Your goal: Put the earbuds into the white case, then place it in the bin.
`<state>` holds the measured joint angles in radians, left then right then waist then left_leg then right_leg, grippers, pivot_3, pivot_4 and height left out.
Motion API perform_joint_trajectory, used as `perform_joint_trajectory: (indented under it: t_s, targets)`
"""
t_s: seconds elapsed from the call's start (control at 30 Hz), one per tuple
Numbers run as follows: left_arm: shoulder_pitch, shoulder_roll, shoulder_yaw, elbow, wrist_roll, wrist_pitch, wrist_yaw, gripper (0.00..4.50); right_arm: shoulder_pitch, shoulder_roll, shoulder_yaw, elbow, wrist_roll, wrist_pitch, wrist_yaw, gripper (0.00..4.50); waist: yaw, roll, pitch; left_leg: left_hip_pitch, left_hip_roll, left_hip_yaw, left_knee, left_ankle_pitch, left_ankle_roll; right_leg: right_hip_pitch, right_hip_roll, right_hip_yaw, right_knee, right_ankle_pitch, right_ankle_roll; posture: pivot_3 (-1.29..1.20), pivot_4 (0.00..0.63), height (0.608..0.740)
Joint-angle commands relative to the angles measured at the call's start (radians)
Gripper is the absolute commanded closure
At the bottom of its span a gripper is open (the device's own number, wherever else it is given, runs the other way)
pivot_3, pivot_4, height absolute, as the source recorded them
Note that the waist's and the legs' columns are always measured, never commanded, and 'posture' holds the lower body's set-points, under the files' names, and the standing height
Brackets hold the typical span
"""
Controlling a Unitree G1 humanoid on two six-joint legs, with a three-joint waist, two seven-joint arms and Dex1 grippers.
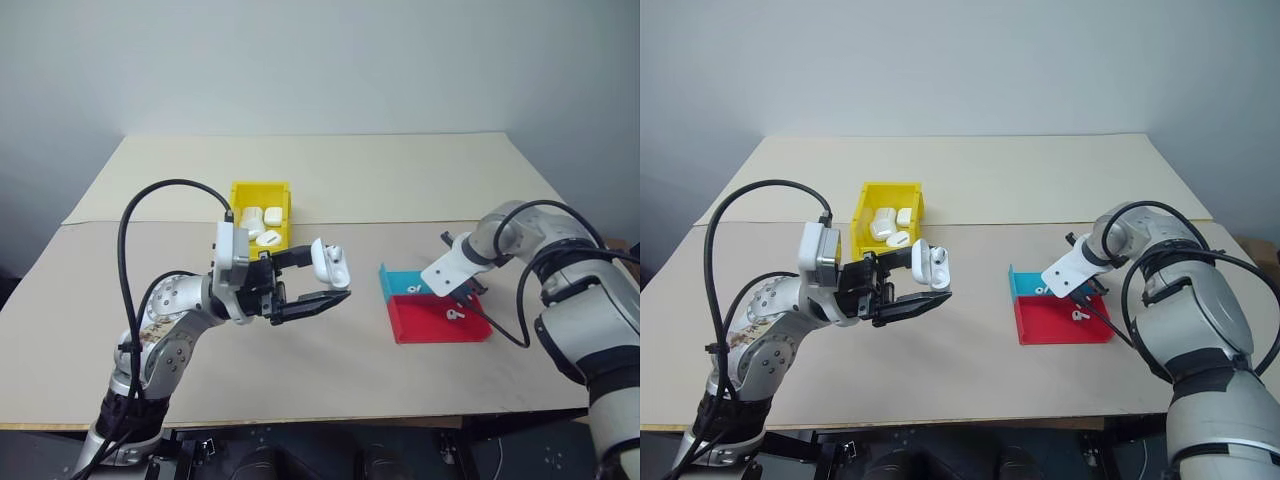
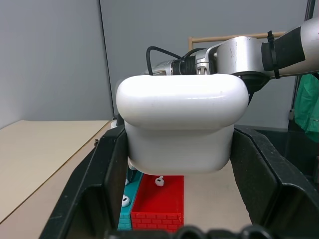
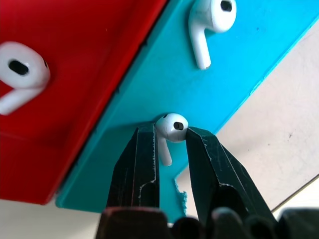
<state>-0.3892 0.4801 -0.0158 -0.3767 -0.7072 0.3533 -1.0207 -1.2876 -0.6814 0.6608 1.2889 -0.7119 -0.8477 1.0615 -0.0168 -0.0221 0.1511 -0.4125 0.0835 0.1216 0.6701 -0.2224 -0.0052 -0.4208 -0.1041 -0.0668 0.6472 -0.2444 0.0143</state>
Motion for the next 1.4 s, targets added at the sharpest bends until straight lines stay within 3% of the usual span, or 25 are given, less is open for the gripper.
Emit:
perform_joint_trajectory:
  t_s: [0.03, 0.23, 0.33, 0.43, 0.53, 0.63, 0.77, 0.87, 1.0, 1.4]
  targets:
    - [-0.021, 0.004, 0.013, -0.006, -0.014, -0.004, -0.010, 1.72, 0.004, -0.021, -0.063, -0.015, 0.078, 0.008, 0.072, 3.88, 0.000, 0.000, 0.000, 0.000, 0.000, 0.000, 0.000, 0.000, 0.000, 0.000, 0.000, 0.000, 0.000, 0.000, 0.000, 0.00, 0.150, 0.740]
    - [-0.063, -0.004, 0.002, 0.039, -0.010, -0.011, -0.044, 1.72, 0.012, -0.045, -0.294, -0.129, 0.398, 0.171, 0.392, 3.88, 0.002, 0.001, 0.001, 0.000, 0.000, 0.000, 0.000, 0.000, 0.000, 0.000, 0.000, 0.000, 0.000, 0.000, 0.000, 0.00, 0.150, 0.740]
    - [-0.100, -0.010, -0.001, 0.084, -0.005, -0.020, -0.071, 1.72, 0.067, -0.061, -0.447, -0.344, 0.619, 0.512, 0.526, 3.88, 0.004, 0.001, 0.001, -0.001, 0.000, 0.000, 0.000, 0.000, 0.000, 0.000, 0.000, 0.000, 0.000, 0.000, 0.000, 0.00, 0.150, 0.740]
    - [-0.139, -0.028, 0.006, 0.132, -0.001, -0.024, -0.068, 1.72, 0.184, -0.092, -0.539, -0.644, 0.762, 0.902, 0.531, 3.88, 0.008, 0.001, 0.001, -0.001, 0.000, 0.000, 0.000, 0.000, 0.000, 0.000, 0.000, -0.001, 0.000, 0.000, 0.000, 0.00, 0.150, 0.740]
    - [-0.176, -0.045, 0.008, 0.175, -0.001, -0.022, -0.072, 1.72, 0.335, -0.102, -0.686, -1.003, 1.019, 1.358, 0.444, 3.88, 0.020, 0.001, 0.001, -0.002, 0.000, -0.002, 0.001, -0.001, 0.001, 0.000, 0.000, -0.002, 0.000, 0.000, 0.000, 0.00, 0.150, 0.740]
    - [-0.203, -0.053, -0.007, 0.213, 0.007, -0.024, -0.102, 1.72, 0.454, -0.027, -0.884, -1.316, 1.297, 1.746, 0.222, 3.88, 0.027, 0.002, 0.001, -0.003, -0.001, -0.002, 0.001, -0.001, 0.002, -0.001, 0.000, -0.002, 0.000, 0.000, 0.000, 0.00, 0.150, 0.740]
    - [-0.229, -0.064, -0.016, 0.250, 0.018, -0.023, -0.123, 1.72, 0.534, 0.119, -1.051, -1.580, 1.535, 1.982, -0.073, 3.88, 0.027, 0.002, 0.001, -0.002, 0.000, -0.003, 0.001, -0.004, 0.007, -0.001, 0.000, -0.002, 0.001, 0.000, 0.000, 0.00, 0.150, 0.740]
    - [-0.251, -0.073, -0.024, 0.272, 0.027, -0.020, -0.133, 1.72, 0.579, 0.238, -1.121, -1.737, 1.699, 2.057, -0.289, 3.88, 0.028, 0.002, 0.001, -0.002, 0.000, -0.003, 0.001, -0.004, 0.008, 0.000, 0.000, -0.003, 0.001, 0.000, 0.000, 0.00, 0.150, 0.740]
    - [-0.279, -0.077, -0.029, 0.296, 0.035, -0.014, -0.153, 1.72, 0.646, 0.301, -1.103, -1.865, 1.814, 2.037, -0.456, 3.88, 0.030, 0.002, 0.001, -0.003, -0.001, -0.003, 0.000, -0.005, 0.008, 0.000, 0.000, -0.002, 0.000, 0.000, 0.000, 0.00, 0.150, 0.740]
    - [-0.311, -0.082, -0.026, 0.327, 0.041, -0.015, -0.189, 1.72, 0.757, 0.254, -0.937, -1.925, 1.784, 1.861, -0.527, 3.88, 0.026, 0.002, 0.001, -0.003, -0.001, -0.004, 0.000, -0.005, 0.009, 0.000, 0.000, -0.002, -0.001, 0.000, 0.000, 0.00, 0.150, 0.740]
